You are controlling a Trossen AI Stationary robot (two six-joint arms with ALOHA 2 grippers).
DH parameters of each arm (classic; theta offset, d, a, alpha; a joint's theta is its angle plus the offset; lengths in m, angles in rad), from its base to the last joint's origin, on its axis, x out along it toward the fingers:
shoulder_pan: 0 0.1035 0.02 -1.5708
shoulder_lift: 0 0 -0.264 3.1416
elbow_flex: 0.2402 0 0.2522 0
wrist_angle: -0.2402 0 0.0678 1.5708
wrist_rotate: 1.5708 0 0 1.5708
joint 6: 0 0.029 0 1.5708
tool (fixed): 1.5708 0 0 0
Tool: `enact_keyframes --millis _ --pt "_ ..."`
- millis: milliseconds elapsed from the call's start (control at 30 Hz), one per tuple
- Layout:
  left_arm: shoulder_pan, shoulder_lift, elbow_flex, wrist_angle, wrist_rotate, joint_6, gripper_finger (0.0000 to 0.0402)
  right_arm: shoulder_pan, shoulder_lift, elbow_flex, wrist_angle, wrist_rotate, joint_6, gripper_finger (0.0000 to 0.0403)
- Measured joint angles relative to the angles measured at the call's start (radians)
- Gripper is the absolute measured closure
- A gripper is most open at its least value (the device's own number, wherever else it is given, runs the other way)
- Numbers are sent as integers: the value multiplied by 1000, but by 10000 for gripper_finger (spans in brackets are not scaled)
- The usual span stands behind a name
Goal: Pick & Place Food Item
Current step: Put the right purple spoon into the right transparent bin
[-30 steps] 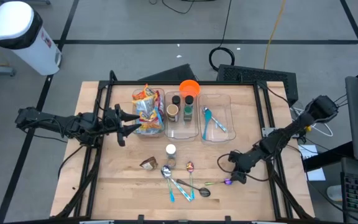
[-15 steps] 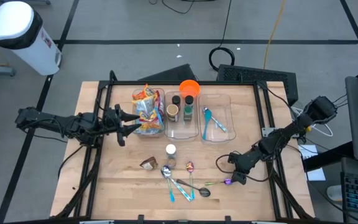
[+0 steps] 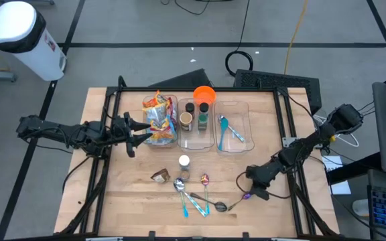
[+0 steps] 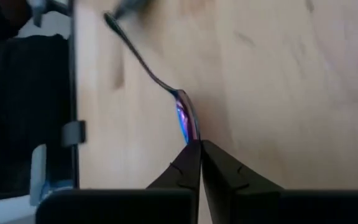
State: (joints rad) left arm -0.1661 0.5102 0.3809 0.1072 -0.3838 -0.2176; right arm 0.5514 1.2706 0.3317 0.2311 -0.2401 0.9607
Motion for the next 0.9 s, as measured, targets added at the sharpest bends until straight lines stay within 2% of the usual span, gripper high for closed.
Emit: enact_keyframes --millis 300,433,667,733,800,900 --pt "0 0 0 0 0 0 204 0 -50 55 35 94 -244 402" --pt "0 0 0 0 0 0 204 0 -121 73 41 174 -371 402" --pt "0 0 0 0 0 5 204 0 -282 147 22 317 -683 402" --pt "0 0 0 0 0 5 204 -1 -323 214 -57 353 -766 403" --pt "0 0 0 0 0 5 204 -9 -349 309 -209 413 -835 403" --pt "0 0 0 1 0 5 204 -34 -356 474 -439 602 -910 403"
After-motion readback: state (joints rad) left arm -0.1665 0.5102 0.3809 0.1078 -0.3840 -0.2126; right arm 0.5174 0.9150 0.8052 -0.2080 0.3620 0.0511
